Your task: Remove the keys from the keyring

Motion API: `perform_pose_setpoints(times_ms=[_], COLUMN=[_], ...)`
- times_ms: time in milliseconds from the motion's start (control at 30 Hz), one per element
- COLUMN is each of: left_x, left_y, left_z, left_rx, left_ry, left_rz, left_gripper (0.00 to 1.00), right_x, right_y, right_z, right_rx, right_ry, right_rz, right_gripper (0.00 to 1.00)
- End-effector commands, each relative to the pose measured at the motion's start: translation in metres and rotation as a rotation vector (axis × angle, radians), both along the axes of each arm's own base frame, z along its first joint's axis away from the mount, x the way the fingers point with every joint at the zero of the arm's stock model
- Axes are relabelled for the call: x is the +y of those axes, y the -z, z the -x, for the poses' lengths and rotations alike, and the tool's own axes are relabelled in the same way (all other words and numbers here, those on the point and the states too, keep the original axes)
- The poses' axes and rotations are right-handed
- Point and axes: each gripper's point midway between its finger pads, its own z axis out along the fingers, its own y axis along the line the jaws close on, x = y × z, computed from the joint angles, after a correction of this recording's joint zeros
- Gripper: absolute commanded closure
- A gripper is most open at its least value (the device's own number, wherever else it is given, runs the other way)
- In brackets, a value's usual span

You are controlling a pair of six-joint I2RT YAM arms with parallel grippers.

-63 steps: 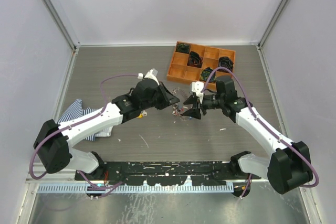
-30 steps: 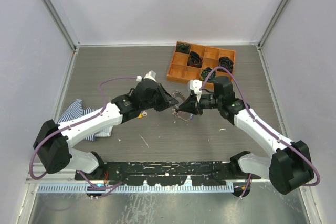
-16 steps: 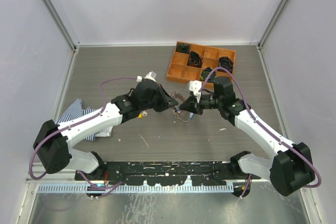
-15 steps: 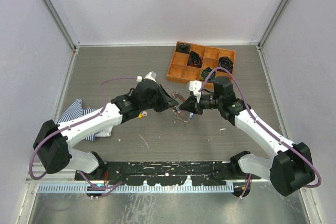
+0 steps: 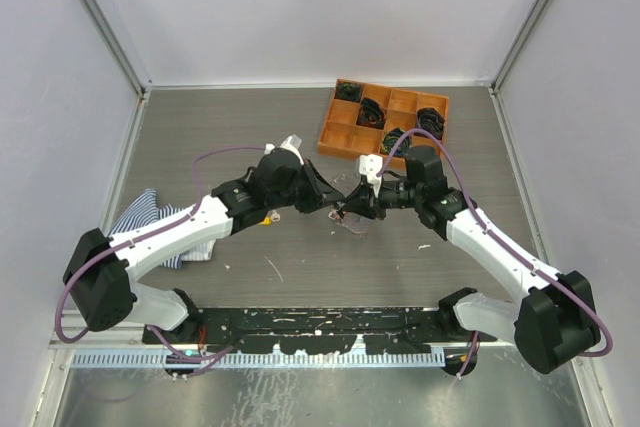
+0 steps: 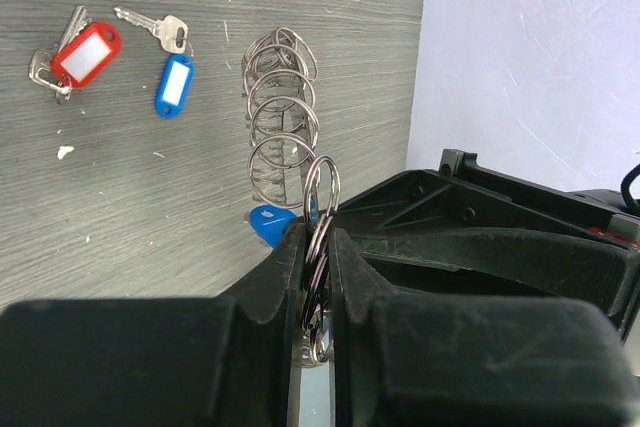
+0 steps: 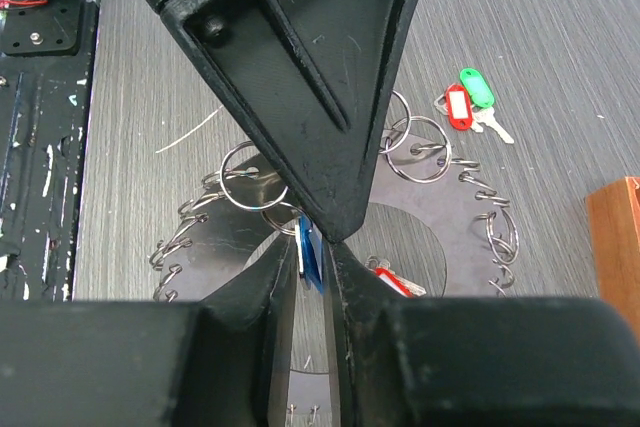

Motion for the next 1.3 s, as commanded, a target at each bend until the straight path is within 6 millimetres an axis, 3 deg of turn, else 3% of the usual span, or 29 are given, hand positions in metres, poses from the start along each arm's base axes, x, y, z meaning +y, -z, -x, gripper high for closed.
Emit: perform_pose_setpoints(times_ms=[0,200,367,567,1000,1267], left_x=[-0.016,-0.013,-0.008,0.004,0.009,0.004], left_y=[-0.070,-0.075,-0.071,-0.056,-0.026,-0.014], left_z=[0.002,0.004,0.003,-0.008,-0.040,-0.048], left_rx=[-0.110,-0.122,-0.130,-0.170,-0.316,-0.382], left_ry=[0.050,0.055,0.038,-0.017,-0.046,-0.011], left_rz=[0.176,0.181,0.169,0.094,-0.091,-0.051], left_gripper=[1.00,1.00,1.00,1.00,1.00,1.00], right_x=[0.004,0.007,0.005,-0.003,-0.014,-0.005], right_y=[-0.010,-0.012,-0.014,-0.015,-0.002,0.000], right_z=[-0.003,0.006,0.005,-0.004,-0.029,-0.018], right_rx=[-0.044,-0.038,-0.059,-0.099,-0.173,-0.128], right_ry=[-0.014,-0.066,-0.067,-0.032,0.060,-0.013], right_rz=[-0.023,-0.042,-0.020,0.057,0.321,0.341], right_gripper=[0.78,0.80,0.99,0.99,0.99,0.99])
